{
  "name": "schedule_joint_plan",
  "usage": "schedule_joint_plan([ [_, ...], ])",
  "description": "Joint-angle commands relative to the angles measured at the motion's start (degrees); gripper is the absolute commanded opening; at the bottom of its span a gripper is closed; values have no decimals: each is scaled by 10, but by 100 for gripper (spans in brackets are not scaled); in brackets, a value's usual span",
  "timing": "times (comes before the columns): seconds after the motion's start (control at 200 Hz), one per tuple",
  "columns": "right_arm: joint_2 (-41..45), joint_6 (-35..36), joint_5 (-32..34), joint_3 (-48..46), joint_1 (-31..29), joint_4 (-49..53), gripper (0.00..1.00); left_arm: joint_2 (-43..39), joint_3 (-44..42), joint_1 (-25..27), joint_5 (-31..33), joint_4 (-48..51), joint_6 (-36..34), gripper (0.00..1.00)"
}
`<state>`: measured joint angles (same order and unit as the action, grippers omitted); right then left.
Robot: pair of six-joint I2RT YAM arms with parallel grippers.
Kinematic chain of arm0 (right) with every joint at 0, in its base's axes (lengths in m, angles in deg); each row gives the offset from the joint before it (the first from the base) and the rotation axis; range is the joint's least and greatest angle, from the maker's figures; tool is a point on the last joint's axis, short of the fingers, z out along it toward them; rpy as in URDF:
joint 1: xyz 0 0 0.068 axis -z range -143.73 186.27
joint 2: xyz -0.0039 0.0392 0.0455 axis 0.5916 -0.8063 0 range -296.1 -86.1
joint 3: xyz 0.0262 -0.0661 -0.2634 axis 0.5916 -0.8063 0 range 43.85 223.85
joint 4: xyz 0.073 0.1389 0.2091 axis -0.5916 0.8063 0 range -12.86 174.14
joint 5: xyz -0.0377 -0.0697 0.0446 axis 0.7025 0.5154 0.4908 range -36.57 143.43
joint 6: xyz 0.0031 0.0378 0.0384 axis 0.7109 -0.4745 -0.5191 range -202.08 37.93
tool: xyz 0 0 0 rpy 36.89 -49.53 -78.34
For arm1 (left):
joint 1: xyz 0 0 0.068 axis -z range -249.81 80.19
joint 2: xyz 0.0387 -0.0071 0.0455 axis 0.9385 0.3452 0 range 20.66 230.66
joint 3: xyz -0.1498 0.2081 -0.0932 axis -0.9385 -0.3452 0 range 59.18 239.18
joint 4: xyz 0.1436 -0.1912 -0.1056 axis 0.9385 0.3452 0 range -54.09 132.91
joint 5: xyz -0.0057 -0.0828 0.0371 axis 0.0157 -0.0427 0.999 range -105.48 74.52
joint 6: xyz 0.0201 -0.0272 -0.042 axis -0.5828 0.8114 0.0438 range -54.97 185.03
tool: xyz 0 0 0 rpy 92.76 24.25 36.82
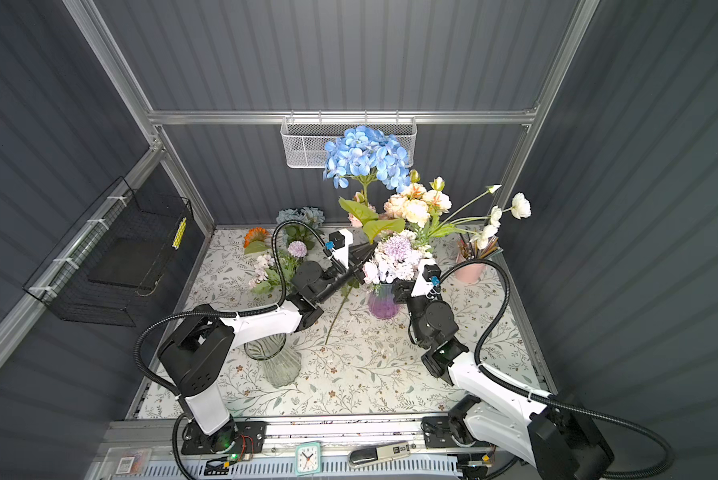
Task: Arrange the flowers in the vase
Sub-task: 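Carry the blue hydrangea over the blue-purple vase with the left gripper, then lower the hydrangea stem into the blue-purple vase with the left gripper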
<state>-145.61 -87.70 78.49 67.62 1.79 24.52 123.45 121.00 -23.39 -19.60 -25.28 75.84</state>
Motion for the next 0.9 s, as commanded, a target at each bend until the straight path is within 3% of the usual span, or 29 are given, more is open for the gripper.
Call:
schedule_joint_plan([
  [0.0, 11, -6, 16, -5, 4, -24, 61, 3, -10, 4, 35, 5, -15, 0],
  [0.07, 13, -9, 20, -8, 4, -21, 61, 0, -7, 4, 41, 19, -12, 3],
  [0.3, 18, -17, 26, -21, 4, -16, 61, -9, -7, 4, 31, 41, -5, 55],
  [0.55, 31, -11, 28, -23, 5, -6, 61, -45, -29, 5, 12, 60, 8, 61],
  [0.665, 32, -10, 28, -25, 5, 0, 62, -70, -45, 5, -6, 97, 17, 78],
  [0.73, 31, -10, 29, -26, 5, 3, 63, -87, -57, 5, -21, 123, 25, 99],
  [0.89, 31, -15, 27, -28, 6, 17, 66, -133, -88, 5, -35, 210, 26, 100],
])
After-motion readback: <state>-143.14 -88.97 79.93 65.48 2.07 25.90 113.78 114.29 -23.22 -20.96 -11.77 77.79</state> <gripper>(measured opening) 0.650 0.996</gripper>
